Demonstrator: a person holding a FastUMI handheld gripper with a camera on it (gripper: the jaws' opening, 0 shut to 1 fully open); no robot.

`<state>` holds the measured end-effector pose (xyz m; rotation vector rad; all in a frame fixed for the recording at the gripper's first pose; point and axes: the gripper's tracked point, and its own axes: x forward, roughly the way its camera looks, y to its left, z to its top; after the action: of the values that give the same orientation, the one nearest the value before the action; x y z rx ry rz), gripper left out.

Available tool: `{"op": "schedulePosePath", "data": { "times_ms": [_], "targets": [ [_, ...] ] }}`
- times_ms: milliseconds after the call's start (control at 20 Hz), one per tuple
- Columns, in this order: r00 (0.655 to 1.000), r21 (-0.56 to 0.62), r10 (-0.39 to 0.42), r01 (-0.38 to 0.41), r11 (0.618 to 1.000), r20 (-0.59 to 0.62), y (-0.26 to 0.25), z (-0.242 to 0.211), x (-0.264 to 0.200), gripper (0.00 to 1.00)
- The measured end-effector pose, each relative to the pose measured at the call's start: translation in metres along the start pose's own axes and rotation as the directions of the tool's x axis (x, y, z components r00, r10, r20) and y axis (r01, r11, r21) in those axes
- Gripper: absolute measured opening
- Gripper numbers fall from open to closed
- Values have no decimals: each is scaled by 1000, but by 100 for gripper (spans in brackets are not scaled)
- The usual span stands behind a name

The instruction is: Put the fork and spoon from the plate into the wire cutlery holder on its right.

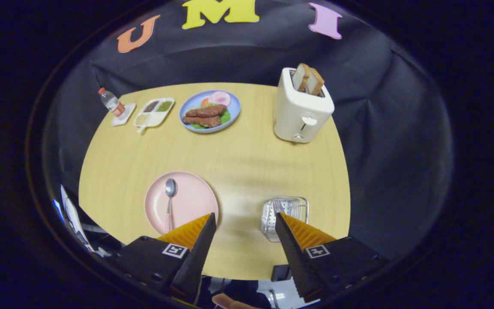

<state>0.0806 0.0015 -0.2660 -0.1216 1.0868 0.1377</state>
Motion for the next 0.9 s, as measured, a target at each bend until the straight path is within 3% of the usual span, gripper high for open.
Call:
{"op": "schedulePosePath", "data": {
  "times_ms": [100,250,700,900],
  "targets": [
    [998,2,11,-11,1000,62,18,-3,-6,86],
    [988,-25,30,-27,999,149,48,-10,-6,97],
    [947,23,58,-69,997,315,122,-35,9,97],
    [962,31,52,-62,998,269,150,-62,42,97]
  ]
}}
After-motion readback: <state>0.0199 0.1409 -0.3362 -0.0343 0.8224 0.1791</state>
